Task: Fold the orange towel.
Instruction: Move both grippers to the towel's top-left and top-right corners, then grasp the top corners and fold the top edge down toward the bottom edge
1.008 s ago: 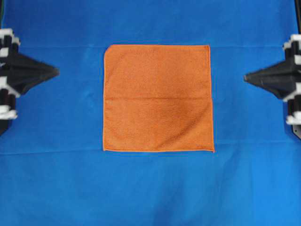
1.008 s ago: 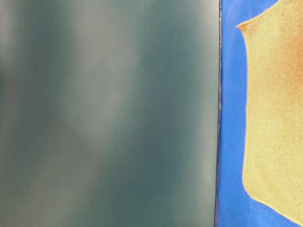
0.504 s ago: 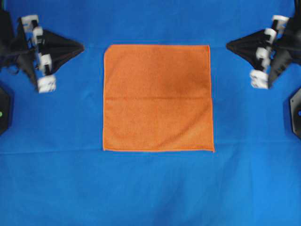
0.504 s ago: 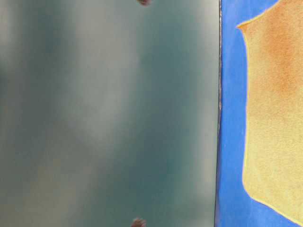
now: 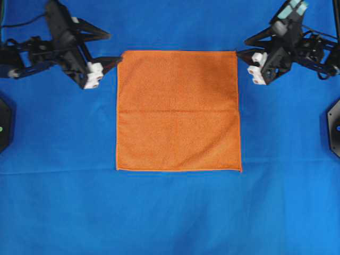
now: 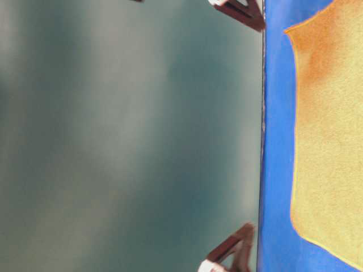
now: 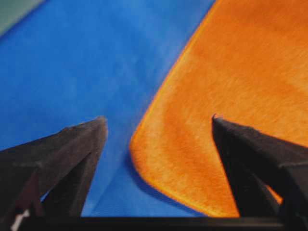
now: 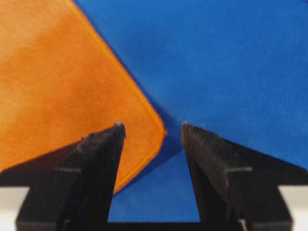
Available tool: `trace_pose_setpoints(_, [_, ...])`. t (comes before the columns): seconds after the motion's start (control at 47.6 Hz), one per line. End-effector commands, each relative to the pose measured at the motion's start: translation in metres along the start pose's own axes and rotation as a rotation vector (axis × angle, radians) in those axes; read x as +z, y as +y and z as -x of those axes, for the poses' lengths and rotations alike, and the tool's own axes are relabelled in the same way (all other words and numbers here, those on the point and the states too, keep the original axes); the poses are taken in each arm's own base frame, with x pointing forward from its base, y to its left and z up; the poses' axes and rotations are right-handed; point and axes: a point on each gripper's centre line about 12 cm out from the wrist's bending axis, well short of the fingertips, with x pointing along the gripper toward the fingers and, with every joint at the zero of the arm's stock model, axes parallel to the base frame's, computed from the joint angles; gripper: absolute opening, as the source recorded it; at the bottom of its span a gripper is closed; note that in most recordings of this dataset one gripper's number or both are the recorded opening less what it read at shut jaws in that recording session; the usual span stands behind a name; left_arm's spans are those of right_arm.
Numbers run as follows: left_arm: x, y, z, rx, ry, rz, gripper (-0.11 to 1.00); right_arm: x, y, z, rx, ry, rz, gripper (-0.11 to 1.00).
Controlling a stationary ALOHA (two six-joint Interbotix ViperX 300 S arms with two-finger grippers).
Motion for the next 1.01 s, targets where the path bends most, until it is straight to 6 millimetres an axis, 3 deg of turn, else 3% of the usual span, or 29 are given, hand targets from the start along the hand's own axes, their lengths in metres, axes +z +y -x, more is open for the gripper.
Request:
trace_pose_setpoints(0.0, [0.002, 0.004, -0.014, 0.013, -0.011, 0.006, 0.92, 0.003, -0.005, -0.010, -0.015, -0.016, -0.007, 0.57])
trace_pose_setpoints(0.336, [-0.034, 0.012, -0.047, 0.034, 0.077, 0.013, 0.90, -0.017, -0.014, -0.042, -0.039, 0.039, -0.007, 0.56])
trace_pose_setpoints(0.483, [-0.040, 0.015, -0.054, 0.041, 0.098, 0.016, 0.84, -0.022, -0.015, -0.049, -0.040, 0.059, -0.003, 0.54])
trace_pose_setpoints(0.567, [-0.040, 0.015, -0.055, 0.040, 0.097, 0.014, 0.72, -0.021, -0.011, -0.050, -0.027, 0.055, 0.017, 0.43])
trace_pose_setpoints(0.735, [-0.040, 0.013, -0.055, 0.035, 0.098, 0.008, 0.26, -0.020, -0.005, -0.051, -0.005, 0.053, 0.044, 0.01])
trace_pose_setpoints(0.84, [-0.041, 0.008, -0.055, 0.023, 0.102, 0.001, 0.02, -0.020, -0.004, -0.051, -0.001, 0.058, 0.048, 0.01])
trace_pose_setpoints(0.987, [-0.040, 0.004, -0.055, 0.014, 0.099, -0.004, 0.01, -0.021, -0.003, -0.051, -0.002, 0.060, 0.040, 0.01])
